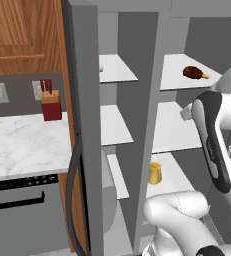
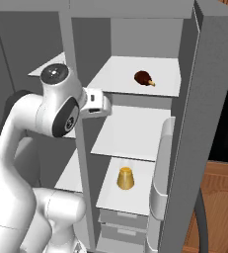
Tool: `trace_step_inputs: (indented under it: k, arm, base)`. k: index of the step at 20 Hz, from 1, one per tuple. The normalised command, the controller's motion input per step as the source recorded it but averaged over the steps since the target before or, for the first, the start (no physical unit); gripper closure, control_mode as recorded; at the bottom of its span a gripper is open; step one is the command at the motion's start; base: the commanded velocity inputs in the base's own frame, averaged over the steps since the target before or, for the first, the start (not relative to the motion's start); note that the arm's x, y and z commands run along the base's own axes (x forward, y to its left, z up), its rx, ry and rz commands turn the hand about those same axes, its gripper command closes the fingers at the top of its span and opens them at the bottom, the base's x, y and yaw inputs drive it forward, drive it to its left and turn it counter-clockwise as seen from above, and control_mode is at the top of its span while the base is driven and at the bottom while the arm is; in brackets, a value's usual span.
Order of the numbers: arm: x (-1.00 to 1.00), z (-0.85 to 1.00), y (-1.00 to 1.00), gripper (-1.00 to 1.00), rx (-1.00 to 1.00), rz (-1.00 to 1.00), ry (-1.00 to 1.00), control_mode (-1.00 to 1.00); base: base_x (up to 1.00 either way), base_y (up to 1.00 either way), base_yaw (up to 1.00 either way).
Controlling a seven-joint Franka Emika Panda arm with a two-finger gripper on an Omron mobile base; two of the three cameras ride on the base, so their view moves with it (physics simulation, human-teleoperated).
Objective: There's a steak in the fridge that needs to be moved to the freezer for freezing. Pick up the steak from the fridge, place it on any shelf in the freezer, and close the fridge and freezer doors when done.
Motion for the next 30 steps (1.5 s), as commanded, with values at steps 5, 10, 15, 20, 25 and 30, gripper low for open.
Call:
trace_step_inputs:
  k: [5, 10, 15, 20, 25, 30]
  arm:
    - [0.28, 0.43, -0.6, -1.0, 0.0, 0.0, -0.05, -1.0]
    - [0.52, 0.36, -0.45, -1.0, 0.04, 0.0, -0.08, -1.0]
    - [0.64, 0.16, -0.41, -1.0, 0.04, 0.01, -0.11, -1.0]
    - [0.78, 0.05, -0.29, -1.0, 0.01, 0.01, 0.01, -1.0]
    - [0.81, 0.0, -0.05, -1.0, 0.0, 0.0, 0.08, -1.0]
    - [0.57, 0.0, -0.27, -1.0, 0.0, 0.08, 0.01, -1.0]
  base:
    - [0.0, 0.0, 0.0]
    - [0.0, 0.0, 0.0]
    - [0.0, 0.0, 0.0]
    - [0.0, 0.0, 0.0]
    - [0.0, 0.0, 0.0]
    - [0.0, 0.0, 0.0]
